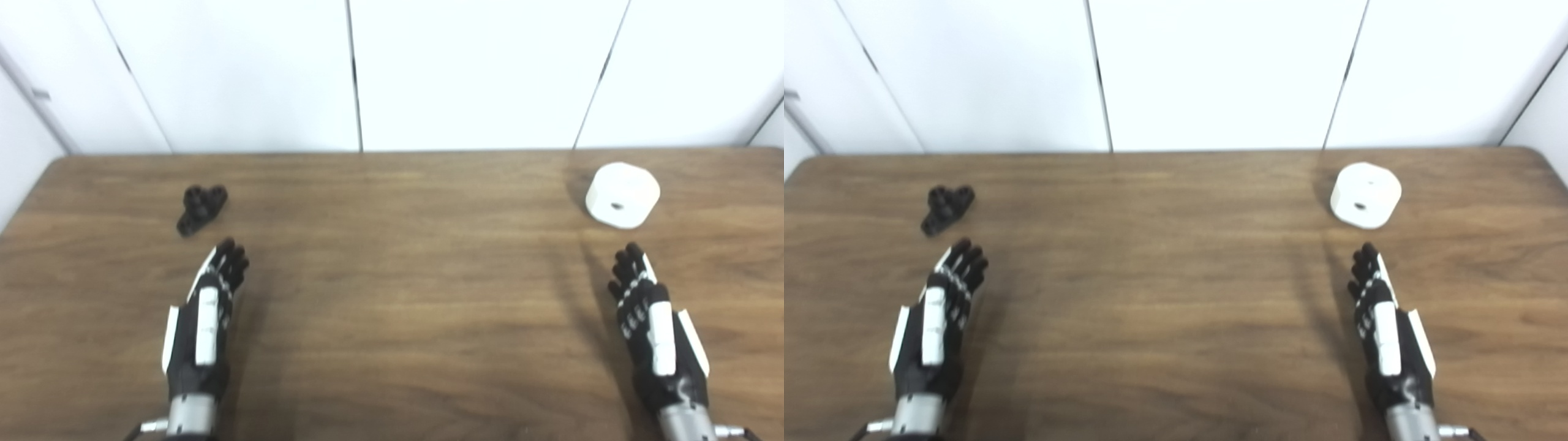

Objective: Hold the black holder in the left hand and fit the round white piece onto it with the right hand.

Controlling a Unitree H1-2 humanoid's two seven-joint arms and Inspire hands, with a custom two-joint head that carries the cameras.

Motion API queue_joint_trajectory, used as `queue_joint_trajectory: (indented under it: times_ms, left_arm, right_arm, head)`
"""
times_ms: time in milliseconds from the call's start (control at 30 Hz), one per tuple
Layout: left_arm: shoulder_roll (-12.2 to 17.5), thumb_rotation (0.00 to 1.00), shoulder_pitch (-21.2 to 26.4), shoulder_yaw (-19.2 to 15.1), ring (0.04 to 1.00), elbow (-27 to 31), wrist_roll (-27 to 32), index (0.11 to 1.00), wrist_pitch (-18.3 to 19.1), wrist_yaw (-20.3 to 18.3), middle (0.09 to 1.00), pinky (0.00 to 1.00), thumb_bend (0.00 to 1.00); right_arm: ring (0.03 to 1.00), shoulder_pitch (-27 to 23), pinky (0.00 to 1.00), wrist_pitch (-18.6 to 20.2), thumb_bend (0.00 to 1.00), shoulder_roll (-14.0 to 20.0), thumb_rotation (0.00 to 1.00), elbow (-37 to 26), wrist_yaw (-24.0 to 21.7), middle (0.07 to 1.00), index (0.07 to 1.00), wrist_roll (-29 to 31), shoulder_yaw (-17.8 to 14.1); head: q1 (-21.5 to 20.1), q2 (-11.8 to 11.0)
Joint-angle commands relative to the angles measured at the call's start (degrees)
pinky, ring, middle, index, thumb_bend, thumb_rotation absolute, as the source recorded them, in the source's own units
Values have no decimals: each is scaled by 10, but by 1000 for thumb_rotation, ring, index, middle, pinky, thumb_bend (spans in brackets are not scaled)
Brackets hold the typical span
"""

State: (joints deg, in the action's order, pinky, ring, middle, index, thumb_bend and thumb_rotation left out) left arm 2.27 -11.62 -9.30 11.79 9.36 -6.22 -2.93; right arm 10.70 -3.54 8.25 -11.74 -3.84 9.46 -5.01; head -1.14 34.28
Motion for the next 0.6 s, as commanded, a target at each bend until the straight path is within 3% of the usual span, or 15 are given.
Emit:
queue_joint_trajectory:
  times_ms: [0,567]
  left_arm:
    - [8,892,-26,1,903,8,3,903,-24,-6,901,967,543]
    - [0,895,-32,7,949,13,-8,929,-20,-4,938,971,538]
  right_arm:
    - [1000,7,1000,-35,580,-13,1000,10,-1,986,986,-3,1]
    - [1000,10,1000,-40,593,-6,1000,19,-5,989,991,0,0]
  head:
    - [1,-4]
    - [17,-13]
